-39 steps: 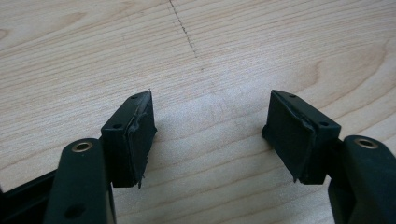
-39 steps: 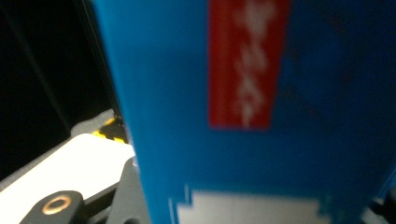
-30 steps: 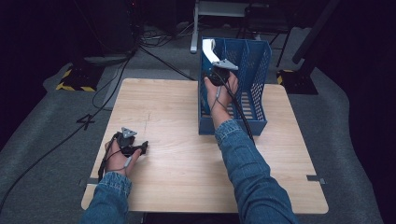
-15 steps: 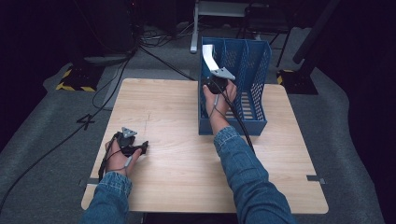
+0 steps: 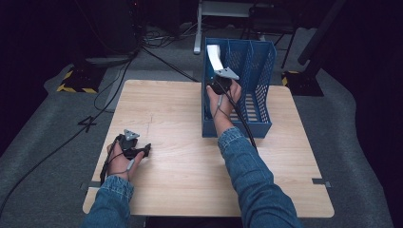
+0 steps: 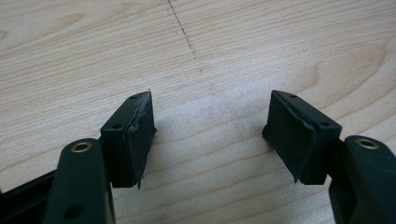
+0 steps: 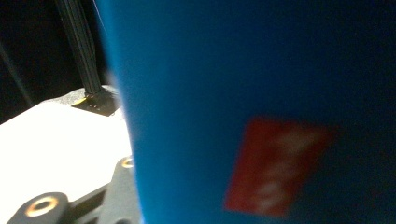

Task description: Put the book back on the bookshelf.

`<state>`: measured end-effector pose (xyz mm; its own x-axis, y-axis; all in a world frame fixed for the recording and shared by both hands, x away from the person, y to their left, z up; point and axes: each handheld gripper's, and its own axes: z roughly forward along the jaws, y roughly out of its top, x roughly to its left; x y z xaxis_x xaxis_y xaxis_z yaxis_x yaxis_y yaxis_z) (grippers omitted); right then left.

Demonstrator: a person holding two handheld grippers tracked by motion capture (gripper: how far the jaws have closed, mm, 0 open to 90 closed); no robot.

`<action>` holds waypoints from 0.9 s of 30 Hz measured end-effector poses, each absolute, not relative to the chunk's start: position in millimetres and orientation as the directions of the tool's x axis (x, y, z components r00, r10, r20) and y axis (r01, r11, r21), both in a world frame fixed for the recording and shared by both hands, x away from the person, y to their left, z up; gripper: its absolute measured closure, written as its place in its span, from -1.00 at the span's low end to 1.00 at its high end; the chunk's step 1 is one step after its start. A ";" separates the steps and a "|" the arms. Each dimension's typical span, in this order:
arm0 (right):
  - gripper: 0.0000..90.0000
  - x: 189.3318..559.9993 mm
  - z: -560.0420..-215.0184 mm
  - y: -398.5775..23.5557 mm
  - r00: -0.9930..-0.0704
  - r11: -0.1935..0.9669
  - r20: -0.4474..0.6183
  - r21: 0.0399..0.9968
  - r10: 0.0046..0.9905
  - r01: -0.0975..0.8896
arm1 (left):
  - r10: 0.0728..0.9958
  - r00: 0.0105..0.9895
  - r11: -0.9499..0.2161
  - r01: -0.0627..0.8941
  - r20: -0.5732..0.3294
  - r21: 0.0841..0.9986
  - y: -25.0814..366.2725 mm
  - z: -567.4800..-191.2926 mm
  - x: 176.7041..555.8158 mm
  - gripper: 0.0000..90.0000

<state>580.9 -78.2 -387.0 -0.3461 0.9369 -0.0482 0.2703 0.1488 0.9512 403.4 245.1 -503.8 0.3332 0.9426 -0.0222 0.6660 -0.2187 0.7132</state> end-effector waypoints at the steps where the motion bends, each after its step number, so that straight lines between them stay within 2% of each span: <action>1: 0.04 578.7 -384.2 -80.3 -0.346 0.146 -0.050 0.955 0.937 0.258 | 0.943 0.333 -0.219 0.666 -0.022 0.713 244.9 -503.8 403.0 -0.27; 9: -0.06 559.9 -364.0 -96.4 -0.395 0.086 0.021 0.964 0.918 0.251 | 0.944 0.328 -0.217 0.667 -0.020 0.713 244.9 -503.8 401.9 -0.27; 18: -0.09 522.6 -346.5 -119.7 -0.495 0.128 0.007 0.962 0.869 0.239 | 0.944 0.330 -0.214 0.667 -0.025 0.714 245.8 -504.0 397.7 -0.27; 22: -0.09 503.7 -339.2 -139.7 -0.547 0.136 0.025 0.958 0.837 0.251 | 0.943 0.331 -0.217 0.667 -0.022 0.713 246.2 -503.8 397.4 -0.27; 27: -0.08 484.1 -332.6 -163.2 -0.601 0.191 -0.006 0.951 0.799 0.244 | 0.942 0.334 -0.219 0.666 -0.024 0.713 245.9 -503.9 398.4 -0.28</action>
<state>484.1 -163.2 -332.6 -0.6015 0.7989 -0.0057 0.2442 0.1906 0.9508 398.4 245.9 -503.9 0.3344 0.9422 -0.0237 0.6664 -0.2186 0.7129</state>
